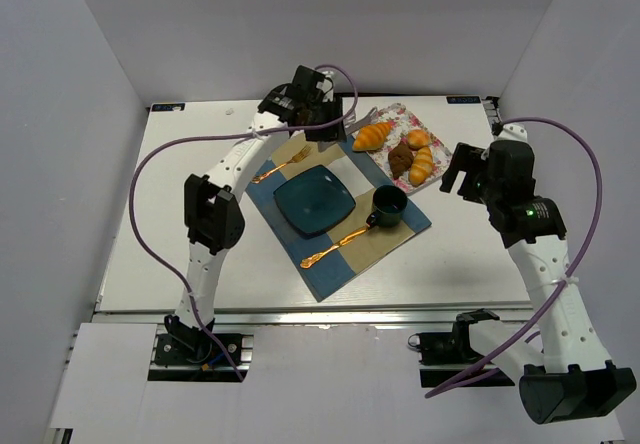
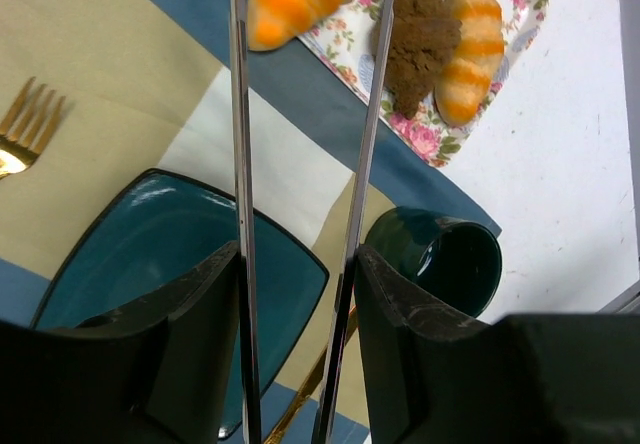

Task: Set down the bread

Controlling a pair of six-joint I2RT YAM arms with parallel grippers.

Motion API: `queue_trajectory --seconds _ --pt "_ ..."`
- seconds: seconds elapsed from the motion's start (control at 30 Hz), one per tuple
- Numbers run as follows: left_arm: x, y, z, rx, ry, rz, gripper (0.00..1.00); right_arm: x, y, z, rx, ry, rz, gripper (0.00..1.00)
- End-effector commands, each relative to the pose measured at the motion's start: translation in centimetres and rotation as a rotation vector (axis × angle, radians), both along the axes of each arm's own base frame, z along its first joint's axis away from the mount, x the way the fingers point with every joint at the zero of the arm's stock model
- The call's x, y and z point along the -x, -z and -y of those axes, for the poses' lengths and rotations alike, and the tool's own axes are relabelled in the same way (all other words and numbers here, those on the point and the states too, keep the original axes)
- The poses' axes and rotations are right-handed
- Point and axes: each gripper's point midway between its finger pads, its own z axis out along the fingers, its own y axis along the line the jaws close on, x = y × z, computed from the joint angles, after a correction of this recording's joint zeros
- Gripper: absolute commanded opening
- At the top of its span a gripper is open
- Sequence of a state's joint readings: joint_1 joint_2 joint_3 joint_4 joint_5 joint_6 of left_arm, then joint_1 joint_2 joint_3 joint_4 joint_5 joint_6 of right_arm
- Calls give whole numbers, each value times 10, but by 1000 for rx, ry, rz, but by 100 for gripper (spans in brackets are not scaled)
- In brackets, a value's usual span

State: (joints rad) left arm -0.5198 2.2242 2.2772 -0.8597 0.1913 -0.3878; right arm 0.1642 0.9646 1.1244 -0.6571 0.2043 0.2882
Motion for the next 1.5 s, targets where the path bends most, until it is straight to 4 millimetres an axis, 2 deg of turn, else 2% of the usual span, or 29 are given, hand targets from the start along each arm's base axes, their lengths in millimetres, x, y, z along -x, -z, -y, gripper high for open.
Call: queue_trajectory --seconds 0.0,0.07,0.23,0.43,0.6,0.87,1.1,1.2,1.47 --pt "4 -7 18 -7 43 49 56 2 -1 3 5 10 10 89" --pt "5 0 20 -30 43 52 56 3 2 2 6 8 4 89" --pt "6 36 18 -112 23 5 56 4 3 2 11 0 4 89" --pt "4 53 7 -185 -15 -6 56 6 8 3 25 -4 -2 90" --pt "10 67 1 -240 -19 -22 50 7 13 3 25 -11 -12 89" --pt "15 69 6 -241 7 -32 37 3 14 0 20 -22 -8 89" --pt "23 68 12 -221 50 -41 38 1 14 -1 15 -25 -4 89" --pt "24 66 14 -212 60 -41 34 1 14 -2 11 -25 -2 89" --pt "35 47 22 -176 87 -24 30 -1 14 -2 8 -25 -3 89"
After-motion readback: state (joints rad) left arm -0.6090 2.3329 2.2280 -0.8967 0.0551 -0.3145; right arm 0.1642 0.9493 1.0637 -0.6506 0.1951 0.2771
